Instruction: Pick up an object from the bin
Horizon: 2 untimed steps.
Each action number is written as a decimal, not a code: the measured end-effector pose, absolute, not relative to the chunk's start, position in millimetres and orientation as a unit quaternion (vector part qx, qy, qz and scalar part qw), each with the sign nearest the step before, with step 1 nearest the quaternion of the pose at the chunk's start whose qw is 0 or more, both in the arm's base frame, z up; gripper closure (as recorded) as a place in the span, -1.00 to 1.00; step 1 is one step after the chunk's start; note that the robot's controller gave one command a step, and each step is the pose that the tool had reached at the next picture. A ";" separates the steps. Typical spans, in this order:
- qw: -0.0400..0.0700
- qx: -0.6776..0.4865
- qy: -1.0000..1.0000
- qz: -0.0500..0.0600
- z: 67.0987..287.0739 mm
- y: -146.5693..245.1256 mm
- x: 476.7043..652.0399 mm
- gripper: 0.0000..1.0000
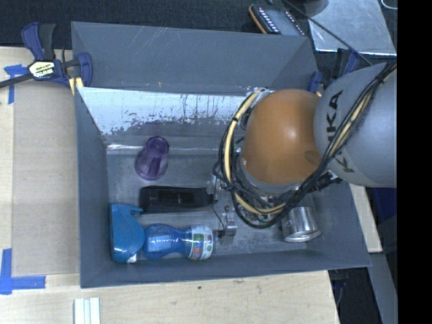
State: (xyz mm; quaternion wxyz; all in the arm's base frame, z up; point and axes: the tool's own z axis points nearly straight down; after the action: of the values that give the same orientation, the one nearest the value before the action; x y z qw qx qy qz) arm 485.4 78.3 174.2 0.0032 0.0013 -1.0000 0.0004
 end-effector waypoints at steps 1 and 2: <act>-0.001 -0.001 -1.000 0.000 178.7 78.1 487.3 -1.00; -0.004 0.039 -0.999 -0.001 72.8 139.0 485.8 -1.00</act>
Offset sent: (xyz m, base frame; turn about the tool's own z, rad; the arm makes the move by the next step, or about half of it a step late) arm -0.0033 0.0599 -0.1042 -0.0757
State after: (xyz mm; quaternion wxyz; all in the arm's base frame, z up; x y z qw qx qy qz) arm 485.8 139.0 72.8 -0.0041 0.0393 -0.9992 -0.0015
